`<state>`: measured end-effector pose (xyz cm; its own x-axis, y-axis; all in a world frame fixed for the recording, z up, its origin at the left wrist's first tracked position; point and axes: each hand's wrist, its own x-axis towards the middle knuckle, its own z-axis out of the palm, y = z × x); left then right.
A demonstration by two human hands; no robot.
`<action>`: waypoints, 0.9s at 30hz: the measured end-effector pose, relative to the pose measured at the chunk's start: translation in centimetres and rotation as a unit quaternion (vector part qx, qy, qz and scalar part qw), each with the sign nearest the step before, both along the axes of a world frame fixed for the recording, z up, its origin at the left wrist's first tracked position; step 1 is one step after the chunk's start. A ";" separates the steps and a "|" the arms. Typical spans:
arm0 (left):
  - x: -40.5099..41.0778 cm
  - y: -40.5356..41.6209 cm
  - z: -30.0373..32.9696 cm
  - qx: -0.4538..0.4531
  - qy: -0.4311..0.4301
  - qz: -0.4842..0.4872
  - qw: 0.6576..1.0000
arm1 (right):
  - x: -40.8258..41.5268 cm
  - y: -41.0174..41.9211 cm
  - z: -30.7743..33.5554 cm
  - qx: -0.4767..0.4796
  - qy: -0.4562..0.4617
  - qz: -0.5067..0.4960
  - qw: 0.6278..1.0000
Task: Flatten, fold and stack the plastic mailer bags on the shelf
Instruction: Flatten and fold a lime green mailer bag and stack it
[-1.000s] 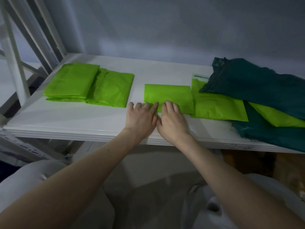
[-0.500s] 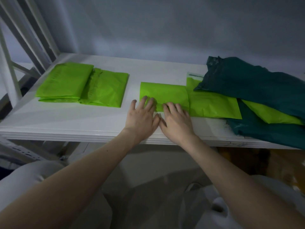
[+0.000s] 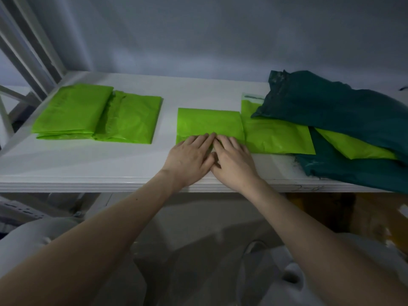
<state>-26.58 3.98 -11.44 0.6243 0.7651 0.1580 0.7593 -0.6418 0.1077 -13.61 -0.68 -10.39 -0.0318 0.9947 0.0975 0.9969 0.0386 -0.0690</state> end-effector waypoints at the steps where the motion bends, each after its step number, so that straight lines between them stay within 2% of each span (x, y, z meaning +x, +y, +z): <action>1: 0.0 -0.1 0.0 -0.002 0.000 0.001 1.000 | 0.0 -0.1 0.0 0.001 0.004 -0.004 1.000; 12: 0.0 -0.1 -0.1 -0.007 -0.002 0.001 1.000 | 1.6 -0.8 0.2 0.007 0.021 -0.030 0.999; 21: -0.1 -0.2 -0.4 0.004 -0.011 -0.008 1.000 | 2.0 -1.1 0.3 -0.018 0.089 -0.044 0.995; 24: -0.2 -0.1 -0.3 0.027 -0.034 -0.010 0.999 | 2.2 -0.7 0.6 0.011 0.098 -0.052 0.994; 27: -0.8 0.5 0.0 0.003 -0.034 0.007 0.999 | 2.5 -0.1 1.2 0.048 0.101 -0.067 0.991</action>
<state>-27.37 4.49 -11.42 0.6011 0.7728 0.2038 0.7595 -0.6317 0.1553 -11.14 -0.80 -9.15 0.1305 0.9744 0.1830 0.9598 -0.0779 -0.2696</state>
